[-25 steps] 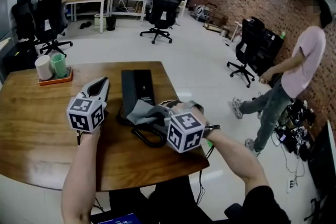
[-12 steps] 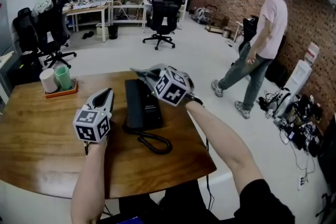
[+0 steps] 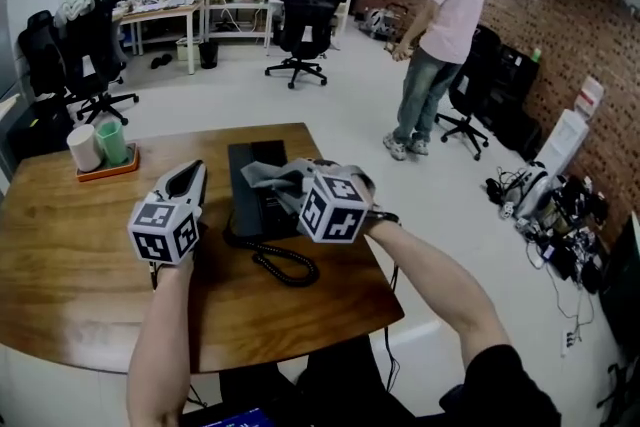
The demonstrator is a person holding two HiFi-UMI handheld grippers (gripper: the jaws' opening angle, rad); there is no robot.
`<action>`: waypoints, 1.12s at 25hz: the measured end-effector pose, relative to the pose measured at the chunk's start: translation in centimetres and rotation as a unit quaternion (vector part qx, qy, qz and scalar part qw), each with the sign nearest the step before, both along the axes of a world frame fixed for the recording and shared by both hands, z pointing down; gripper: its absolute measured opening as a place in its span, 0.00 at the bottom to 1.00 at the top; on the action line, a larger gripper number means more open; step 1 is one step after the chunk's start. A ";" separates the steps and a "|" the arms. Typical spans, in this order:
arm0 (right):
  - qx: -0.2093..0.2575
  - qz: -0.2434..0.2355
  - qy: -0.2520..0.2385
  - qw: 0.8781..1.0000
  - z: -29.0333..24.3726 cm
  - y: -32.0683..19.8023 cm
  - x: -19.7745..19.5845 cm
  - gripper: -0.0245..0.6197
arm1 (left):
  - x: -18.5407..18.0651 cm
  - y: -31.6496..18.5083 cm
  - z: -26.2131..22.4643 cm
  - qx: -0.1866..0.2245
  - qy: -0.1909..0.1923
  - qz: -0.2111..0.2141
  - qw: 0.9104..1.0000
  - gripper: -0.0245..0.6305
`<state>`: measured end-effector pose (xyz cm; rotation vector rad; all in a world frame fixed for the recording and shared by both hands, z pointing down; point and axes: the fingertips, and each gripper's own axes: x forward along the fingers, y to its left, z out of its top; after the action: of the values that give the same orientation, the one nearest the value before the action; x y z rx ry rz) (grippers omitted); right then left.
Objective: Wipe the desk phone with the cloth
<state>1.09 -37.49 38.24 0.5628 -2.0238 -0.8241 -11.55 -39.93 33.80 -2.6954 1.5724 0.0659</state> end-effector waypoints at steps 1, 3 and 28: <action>-0.003 -0.011 0.009 1.000 0.6 1.3 0.0 0.08 | 0.0 0.0 0.0 0.000 0.000 0.000 1.000 0.04; -0.008 -0.035 0.033 0.999 1.8 4.0 -0.1 0.08 | -0.2 -0.1 0.0 0.000 0.000 0.000 1.000 0.04; 0.019 0.105 -0.061 0.992 -2.9 -8.4 1.7 0.08 | -0.2 -0.2 0.1 -0.001 0.000 0.003 1.000 0.04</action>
<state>2.83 -45.93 35.34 0.8501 -2.0187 -0.7177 -11.72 -40.18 33.86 -2.7005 1.5653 0.0644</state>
